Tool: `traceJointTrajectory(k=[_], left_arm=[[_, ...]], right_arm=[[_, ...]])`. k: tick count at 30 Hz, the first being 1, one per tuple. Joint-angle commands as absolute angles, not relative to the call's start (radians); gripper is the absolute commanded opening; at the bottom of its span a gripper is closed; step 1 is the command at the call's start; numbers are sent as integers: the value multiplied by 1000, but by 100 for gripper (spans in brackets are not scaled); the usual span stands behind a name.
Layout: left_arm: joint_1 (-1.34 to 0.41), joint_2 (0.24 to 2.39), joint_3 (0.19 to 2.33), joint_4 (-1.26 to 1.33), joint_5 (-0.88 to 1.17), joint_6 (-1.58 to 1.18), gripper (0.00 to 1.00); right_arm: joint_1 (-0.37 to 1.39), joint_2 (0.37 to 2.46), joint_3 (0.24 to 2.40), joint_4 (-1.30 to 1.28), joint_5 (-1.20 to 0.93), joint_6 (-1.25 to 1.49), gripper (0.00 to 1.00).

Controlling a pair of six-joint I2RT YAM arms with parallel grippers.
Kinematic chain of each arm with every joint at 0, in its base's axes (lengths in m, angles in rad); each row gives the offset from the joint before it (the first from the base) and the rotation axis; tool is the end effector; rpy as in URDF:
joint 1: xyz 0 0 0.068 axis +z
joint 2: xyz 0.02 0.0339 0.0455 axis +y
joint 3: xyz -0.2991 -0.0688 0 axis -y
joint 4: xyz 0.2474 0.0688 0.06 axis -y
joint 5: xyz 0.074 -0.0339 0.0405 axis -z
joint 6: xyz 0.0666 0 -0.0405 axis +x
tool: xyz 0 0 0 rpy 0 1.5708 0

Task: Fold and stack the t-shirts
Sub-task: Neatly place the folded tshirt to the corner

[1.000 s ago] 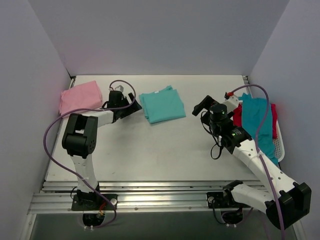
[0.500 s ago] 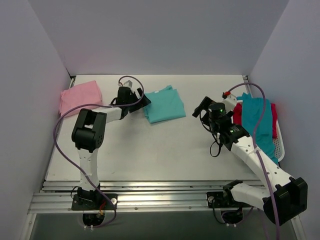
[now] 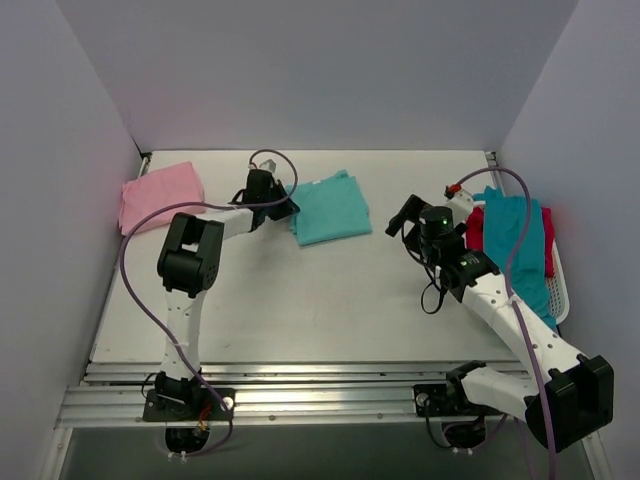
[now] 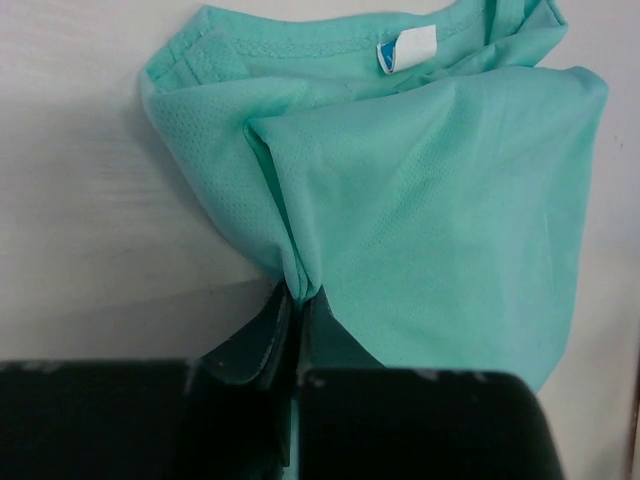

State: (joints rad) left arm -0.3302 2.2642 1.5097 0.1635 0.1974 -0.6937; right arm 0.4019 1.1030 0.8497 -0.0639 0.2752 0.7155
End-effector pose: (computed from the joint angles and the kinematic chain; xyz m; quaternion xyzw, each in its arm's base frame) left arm 0.5144 -0.1901 0.1402 -0.1131 0.8720 -0.3052 0.3656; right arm 0.2564 0.0893 0.3335 0.2047 0.7798 0.2138 0.5516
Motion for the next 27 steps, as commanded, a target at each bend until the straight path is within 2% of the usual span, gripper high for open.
traceJointTrajectory(k=[1, 9, 22, 27], left_arm=[[-299, 2272, 1604, 42, 175, -626, 2], [-180, 2180, 1902, -357, -15, -404, 2], [-31, 2329, 2469, -801, -127, -206, 2], [51, 2298, 2493, -831, -132, -198, 2]], right_arm=[[393, 1068, 838, -40, 249, 706, 100], [393, 1035, 805, -11, 195, 701, 100], [390, 1063, 767, 61, 92, 698, 100], [390, 1089, 767, 77, 72, 698, 100]])
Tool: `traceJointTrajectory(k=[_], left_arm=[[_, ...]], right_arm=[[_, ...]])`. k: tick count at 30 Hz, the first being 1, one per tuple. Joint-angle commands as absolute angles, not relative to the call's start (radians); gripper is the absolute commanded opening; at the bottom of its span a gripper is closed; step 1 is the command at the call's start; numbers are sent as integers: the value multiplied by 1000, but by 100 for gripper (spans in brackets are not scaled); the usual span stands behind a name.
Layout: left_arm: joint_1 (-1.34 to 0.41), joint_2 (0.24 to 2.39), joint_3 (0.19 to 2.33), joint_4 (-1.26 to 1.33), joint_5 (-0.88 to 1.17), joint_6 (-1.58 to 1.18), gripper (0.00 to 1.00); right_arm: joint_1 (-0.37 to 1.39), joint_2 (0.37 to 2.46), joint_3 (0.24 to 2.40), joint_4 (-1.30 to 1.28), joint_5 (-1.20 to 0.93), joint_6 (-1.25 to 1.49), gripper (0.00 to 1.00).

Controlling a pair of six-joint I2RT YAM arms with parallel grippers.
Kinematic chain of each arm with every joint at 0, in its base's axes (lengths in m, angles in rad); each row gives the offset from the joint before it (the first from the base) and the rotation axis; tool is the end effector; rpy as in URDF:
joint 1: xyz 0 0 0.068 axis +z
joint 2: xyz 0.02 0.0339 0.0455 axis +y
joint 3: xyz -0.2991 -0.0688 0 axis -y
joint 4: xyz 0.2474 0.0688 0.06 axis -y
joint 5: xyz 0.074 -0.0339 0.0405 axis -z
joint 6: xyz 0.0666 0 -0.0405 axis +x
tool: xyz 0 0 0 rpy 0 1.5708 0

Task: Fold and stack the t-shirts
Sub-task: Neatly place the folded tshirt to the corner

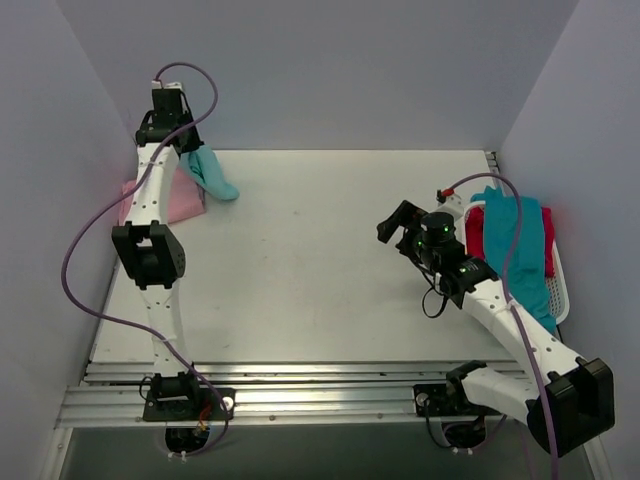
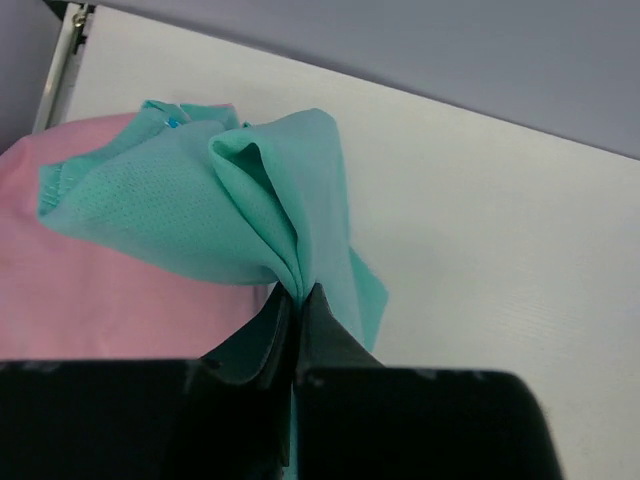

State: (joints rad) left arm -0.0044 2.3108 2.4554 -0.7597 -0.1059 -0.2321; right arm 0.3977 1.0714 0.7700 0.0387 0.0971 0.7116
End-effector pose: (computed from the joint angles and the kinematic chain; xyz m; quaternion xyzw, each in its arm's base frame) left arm 0.5724 0.0045 0.3485 -0.1249 0.8782 -0.0075 0.4616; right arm 0.2480 0.0972 0.3235 0.1531 0.7783 0.2873 0.5369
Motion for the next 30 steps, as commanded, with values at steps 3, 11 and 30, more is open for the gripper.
traceJointTrajectory(k=[3, 11, 30], left_arm=[[84, 2257, 2438, -812, -165, -178, 2], [170, 2154, 2234, -737, -310, -130, 8], [45, 1748, 1874, -637, -485, -361, 94]], right_arm=[[388, 1104, 770, 80, 66, 693, 100], [391, 1181, 770, 103, 26, 681, 100], [411, 1210, 761, 120, 110, 672, 100]])
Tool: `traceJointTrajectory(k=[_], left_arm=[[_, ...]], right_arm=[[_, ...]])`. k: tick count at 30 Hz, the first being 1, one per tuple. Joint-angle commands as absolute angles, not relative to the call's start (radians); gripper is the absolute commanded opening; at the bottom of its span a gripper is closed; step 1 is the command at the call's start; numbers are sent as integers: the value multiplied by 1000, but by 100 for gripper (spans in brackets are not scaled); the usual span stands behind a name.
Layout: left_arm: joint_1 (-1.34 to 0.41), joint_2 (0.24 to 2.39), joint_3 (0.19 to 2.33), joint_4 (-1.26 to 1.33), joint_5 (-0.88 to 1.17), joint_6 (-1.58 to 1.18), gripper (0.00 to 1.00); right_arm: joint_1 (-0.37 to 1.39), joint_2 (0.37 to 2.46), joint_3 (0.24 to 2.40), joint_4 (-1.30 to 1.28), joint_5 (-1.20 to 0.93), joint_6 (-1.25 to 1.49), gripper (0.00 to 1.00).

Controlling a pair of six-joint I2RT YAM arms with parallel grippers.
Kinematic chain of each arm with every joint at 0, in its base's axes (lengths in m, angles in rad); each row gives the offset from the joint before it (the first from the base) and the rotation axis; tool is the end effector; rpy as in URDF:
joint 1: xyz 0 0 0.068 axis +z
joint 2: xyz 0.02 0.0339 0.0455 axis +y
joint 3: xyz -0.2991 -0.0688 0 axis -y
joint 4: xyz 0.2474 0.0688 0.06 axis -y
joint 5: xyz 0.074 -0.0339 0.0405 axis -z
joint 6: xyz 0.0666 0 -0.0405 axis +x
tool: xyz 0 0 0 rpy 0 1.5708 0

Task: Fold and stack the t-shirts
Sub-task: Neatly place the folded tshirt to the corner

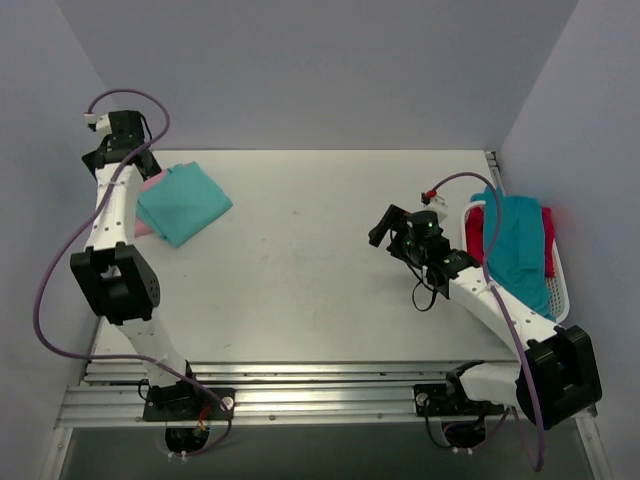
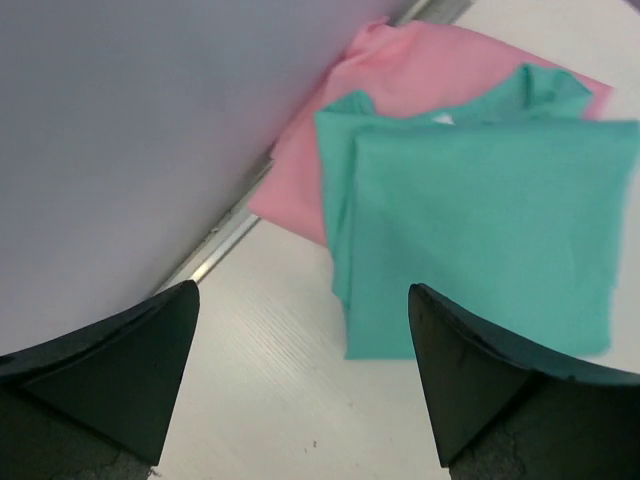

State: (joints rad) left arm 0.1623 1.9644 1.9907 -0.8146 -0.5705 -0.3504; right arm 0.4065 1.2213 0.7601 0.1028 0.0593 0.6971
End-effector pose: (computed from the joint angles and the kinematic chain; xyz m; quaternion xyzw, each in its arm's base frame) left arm 0.4601 0.1118 0.3640 -0.3287 0.8309 0.2246 0.3887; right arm 0.2747 0.1140 0.2889 0.1357 0.8104 0.2778 0.4977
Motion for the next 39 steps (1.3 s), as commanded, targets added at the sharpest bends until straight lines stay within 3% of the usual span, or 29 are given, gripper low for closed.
traceJointTrajectory(k=[1, 7, 13, 20, 27, 32, 34, 39], left_arm=[[13, 1711, 1827, -614, -463, -356, 94], [-272, 1514, 1487, -454, -290, -386, 94], [-374, 1385, 1154, -220, -149, -492, 94], [-446, 1388, 1028, -89, -83, -500, 94], [-448, 1440, 1019, -35, -23, -492, 94], [-445, 1491, 1029, -43, -83, -476, 94], [-445, 1480, 1034, -77, -188, -454, 95], [-411, 1359, 965, 45, -570, -257, 94]], right_arm=[[410, 1204, 768, 109, 123, 667, 100], [310, 1076, 726, 70, 223, 744, 100], [42, 1055, 699, 26, 205, 778, 100], [-279, 1108, 712, 9, 192, 819, 100], [-305, 1098, 793, -124, 468, 848, 100], [-279, 994, 686, 30, 327, 802, 99], [-235, 933, 634, 98, 287, 758, 99], [-46, 810, 627, 115, 419, 697, 99]])
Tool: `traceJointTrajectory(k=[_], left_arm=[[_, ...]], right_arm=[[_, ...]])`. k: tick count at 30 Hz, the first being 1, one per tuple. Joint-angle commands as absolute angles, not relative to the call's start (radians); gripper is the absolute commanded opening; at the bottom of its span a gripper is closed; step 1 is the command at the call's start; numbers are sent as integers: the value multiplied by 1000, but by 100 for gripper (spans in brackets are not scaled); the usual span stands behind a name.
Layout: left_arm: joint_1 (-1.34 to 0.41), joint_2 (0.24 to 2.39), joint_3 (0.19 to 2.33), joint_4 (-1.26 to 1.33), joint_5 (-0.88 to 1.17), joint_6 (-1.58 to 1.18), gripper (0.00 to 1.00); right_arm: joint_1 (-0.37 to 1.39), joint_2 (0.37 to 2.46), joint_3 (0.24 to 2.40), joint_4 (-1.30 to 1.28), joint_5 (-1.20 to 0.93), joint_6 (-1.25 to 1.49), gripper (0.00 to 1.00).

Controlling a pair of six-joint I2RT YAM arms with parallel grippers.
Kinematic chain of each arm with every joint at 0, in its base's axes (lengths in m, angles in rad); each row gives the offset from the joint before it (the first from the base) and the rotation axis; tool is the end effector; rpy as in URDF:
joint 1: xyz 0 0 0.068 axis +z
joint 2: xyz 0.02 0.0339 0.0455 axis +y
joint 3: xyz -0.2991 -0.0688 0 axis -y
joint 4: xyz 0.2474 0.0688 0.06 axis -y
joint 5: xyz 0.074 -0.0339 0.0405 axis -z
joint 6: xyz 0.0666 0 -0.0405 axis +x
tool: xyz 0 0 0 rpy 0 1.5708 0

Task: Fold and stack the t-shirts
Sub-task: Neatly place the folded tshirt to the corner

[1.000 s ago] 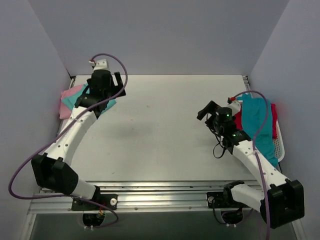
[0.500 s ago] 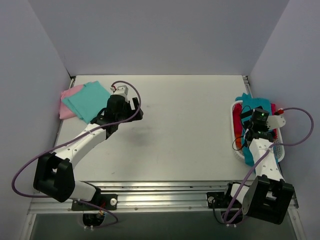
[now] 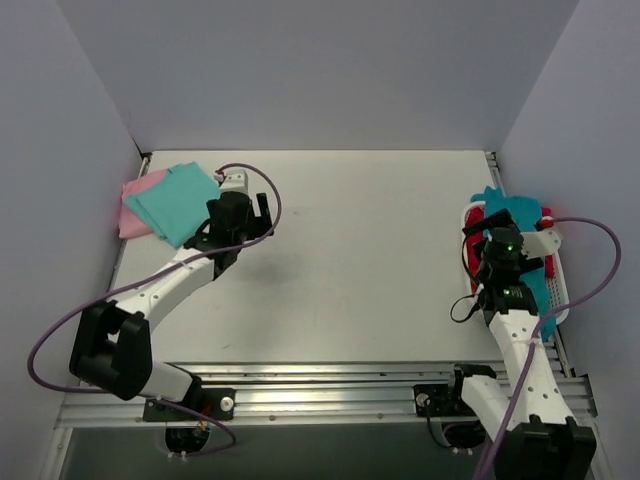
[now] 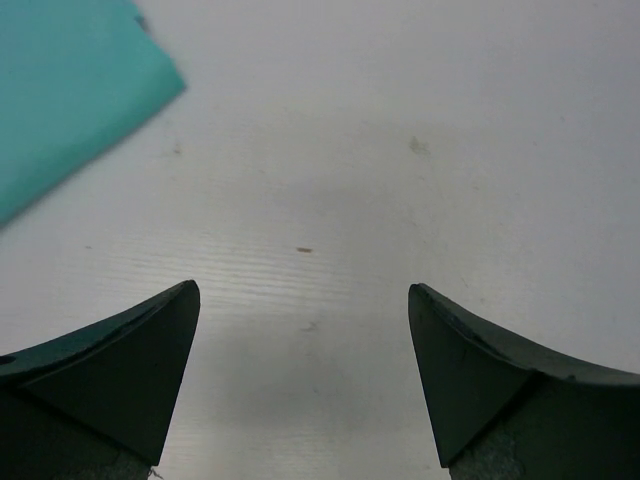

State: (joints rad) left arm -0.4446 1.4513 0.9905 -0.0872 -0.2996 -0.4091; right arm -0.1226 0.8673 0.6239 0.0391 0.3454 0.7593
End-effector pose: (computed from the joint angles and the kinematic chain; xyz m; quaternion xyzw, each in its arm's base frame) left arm 0.3245 -0.1328 0.2825 -0.0577 0.8635 -0.0819 0.4944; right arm 0.2105 -0.0487 0.3125 0.4242 0.6446 0.0681 0.6324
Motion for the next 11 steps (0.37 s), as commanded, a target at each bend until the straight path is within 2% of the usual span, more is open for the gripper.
traceJointTrajectory(k=[1, 3, 7, 11], left_arm=[[-390, 1348, 945, 78, -562, -214, 94], [-327, 1325, 905, 133, -558, -170, 94], [-207, 1267, 847, 89, -474, -267, 94], [-117, 1149, 677, 262, -417, -270, 94]], right_arm=[[-7, 795, 620, 129, 422, 687, 99], [47, 767, 626, 118, 413, 670, 99], [158, 814, 707, 42, 475, 643, 100], [320, 767, 678, 112, 517, 597, 100]])
